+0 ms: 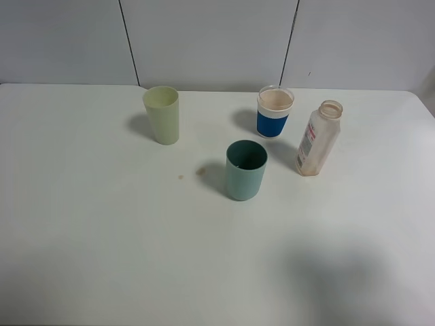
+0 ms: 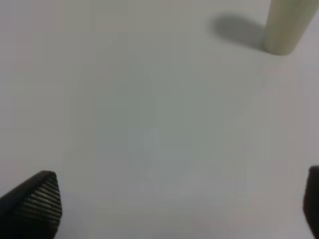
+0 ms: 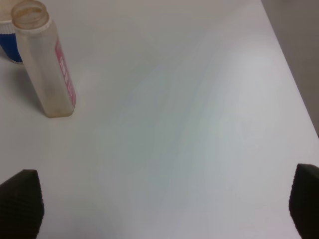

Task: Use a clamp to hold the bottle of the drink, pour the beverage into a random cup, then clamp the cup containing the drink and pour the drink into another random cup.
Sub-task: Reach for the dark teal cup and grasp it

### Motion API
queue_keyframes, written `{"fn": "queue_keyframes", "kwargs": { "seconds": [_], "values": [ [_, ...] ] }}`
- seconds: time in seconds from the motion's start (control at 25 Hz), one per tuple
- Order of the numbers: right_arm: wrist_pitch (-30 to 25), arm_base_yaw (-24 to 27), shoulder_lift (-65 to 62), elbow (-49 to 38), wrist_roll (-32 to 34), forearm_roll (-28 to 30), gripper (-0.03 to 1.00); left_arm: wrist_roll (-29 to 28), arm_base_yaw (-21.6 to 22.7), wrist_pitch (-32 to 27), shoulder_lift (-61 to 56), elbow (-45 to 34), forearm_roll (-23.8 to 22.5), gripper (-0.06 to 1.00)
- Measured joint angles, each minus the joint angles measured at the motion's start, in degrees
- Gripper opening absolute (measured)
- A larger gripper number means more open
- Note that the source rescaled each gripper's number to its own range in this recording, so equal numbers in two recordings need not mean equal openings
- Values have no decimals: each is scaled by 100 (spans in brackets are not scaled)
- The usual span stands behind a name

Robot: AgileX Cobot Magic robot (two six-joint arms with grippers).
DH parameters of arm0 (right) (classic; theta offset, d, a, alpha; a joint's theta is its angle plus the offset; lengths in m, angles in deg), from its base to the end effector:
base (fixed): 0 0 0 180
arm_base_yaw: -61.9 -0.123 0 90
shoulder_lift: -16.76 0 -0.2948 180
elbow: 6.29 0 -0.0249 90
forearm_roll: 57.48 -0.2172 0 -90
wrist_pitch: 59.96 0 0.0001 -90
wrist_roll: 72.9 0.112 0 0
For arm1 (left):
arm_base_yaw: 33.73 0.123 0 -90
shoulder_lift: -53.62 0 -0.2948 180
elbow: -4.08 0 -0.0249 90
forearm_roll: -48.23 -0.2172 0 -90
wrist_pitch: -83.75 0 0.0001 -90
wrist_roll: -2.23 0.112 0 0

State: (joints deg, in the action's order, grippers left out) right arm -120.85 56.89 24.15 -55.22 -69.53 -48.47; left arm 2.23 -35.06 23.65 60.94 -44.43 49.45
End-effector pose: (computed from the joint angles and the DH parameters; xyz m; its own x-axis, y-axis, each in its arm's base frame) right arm -0.0251 -0.0176 0.2518 -0.4514 -0.0576 -0.8905 0.0268 0.9966 -0.0781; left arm -0.0260 -0.0015 0.2541 -0.4375 -0.0005 -0.8992 0.0352 0.9992 -0.0176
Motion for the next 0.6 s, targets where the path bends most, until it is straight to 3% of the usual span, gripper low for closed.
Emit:
{"fn": "queue_keyframes", "kwargs": {
  "seconds": [0.08, 0.16, 0.32, 0.44, 0.6],
  "values": [
    [0, 0, 0, 0, 0, 0, 100, -99, 0, 39, 0, 13, -6, 98],
    [0, 0, 0, 0, 0, 0, 100, -238, 0, 458, 0, 124, -6, 98],
    [0, 0, 0, 0, 0, 0, 100, -363, 0, 2257, 0, 299, -5, 98],
    [0, 0, 0, 0, 0, 0, 100, -399, 0, 3197, 61, 324, -77, 98],
    [0, 0, 0, 0, 0, 0, 100, -399, 0, 3551, 648, 328, -89, 98]
  ]
}}
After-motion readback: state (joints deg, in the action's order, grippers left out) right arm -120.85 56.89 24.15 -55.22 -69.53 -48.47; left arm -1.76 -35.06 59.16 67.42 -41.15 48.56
